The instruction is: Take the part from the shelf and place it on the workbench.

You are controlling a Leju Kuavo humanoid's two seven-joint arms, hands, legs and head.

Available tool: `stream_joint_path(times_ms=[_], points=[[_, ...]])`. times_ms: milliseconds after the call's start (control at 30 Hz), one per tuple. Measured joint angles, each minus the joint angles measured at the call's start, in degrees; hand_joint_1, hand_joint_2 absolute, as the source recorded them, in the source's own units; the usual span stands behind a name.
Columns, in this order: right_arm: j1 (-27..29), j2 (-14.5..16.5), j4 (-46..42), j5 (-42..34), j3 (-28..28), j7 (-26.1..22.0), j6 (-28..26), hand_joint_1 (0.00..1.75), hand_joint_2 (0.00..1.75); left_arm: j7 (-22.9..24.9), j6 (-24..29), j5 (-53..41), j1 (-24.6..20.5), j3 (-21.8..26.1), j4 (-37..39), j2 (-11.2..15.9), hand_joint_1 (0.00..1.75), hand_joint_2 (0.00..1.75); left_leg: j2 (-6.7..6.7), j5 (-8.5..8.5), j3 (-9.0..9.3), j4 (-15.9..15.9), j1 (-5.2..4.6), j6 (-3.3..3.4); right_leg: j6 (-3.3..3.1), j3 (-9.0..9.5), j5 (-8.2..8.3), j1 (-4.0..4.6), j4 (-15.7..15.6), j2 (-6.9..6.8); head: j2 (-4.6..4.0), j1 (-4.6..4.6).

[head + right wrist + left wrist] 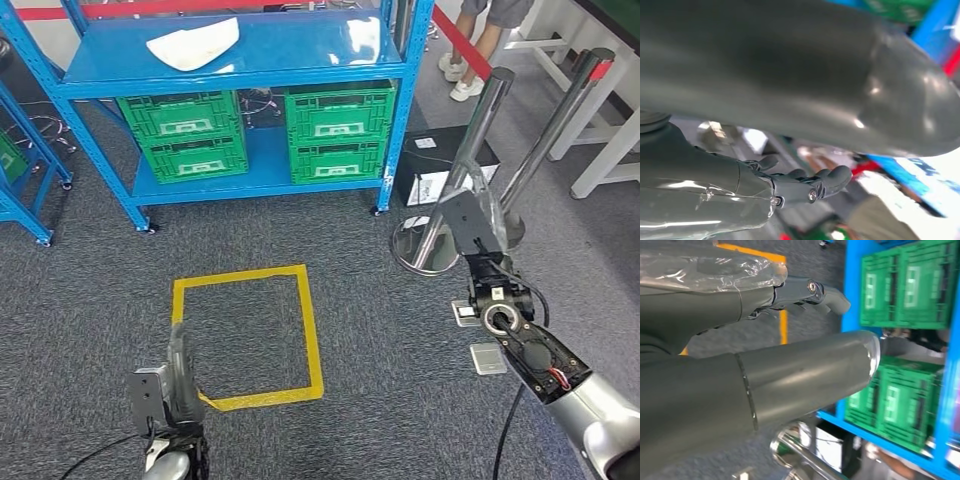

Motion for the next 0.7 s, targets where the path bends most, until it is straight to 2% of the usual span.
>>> stream_joint_path(times_ms=[267,533,667,700], points=[[5.13,0.42,13.55,-5.79,-2.07,-5.50,-1.14,0.00,0.00,-0.03,-0.52,0.30,-0.64,0.00,10.22,-0.65,0.00,0.00,0.00,-0.02,0.11,-0.31,0.03,-0.01,0.01,-0.06,-0.09,0.02,0.00,-0.01,0.00,-0.20],[6.48,2.40,24.33,-8.10,-2.48,-6.76,-1.16,0.00,0.00,0.13,0.13,0.49,-1.09,-0.02,17.83,-1.36,0.00,0.00,0.01,-0.01,0.18,-0.43,0.05,-0.02,-0.01,-0.07,-0.11,0.04,0.01,0.00,0.00,-0.36],[6.42,3.34,28.14,-9.21,-2.51,-6.45,-0.59,0.00,0.00,2.04,0.49,0.99,-1.54,-0.26,21.19,-1.83,0.00,0.00,0.01,-0.02,0.23,-0.45,0.06,-0.03,-0.04,-0.01,-0.15,0.05,0.01,-0.01,0.00,-0.36],[6.48,3.70,29.49,-9.74,-2.45,-6.40,-0.18,0.00,0.44,2.86,0.49,1.19,-1.52,-0.37,22.27,-1.93,0.00,0.00,0.01,-0.02,0.24,-0.45,0.07,-0.04,-0.07,0.00,-0.18,0.05,0.01,-0.01,0.00,-0.34]])
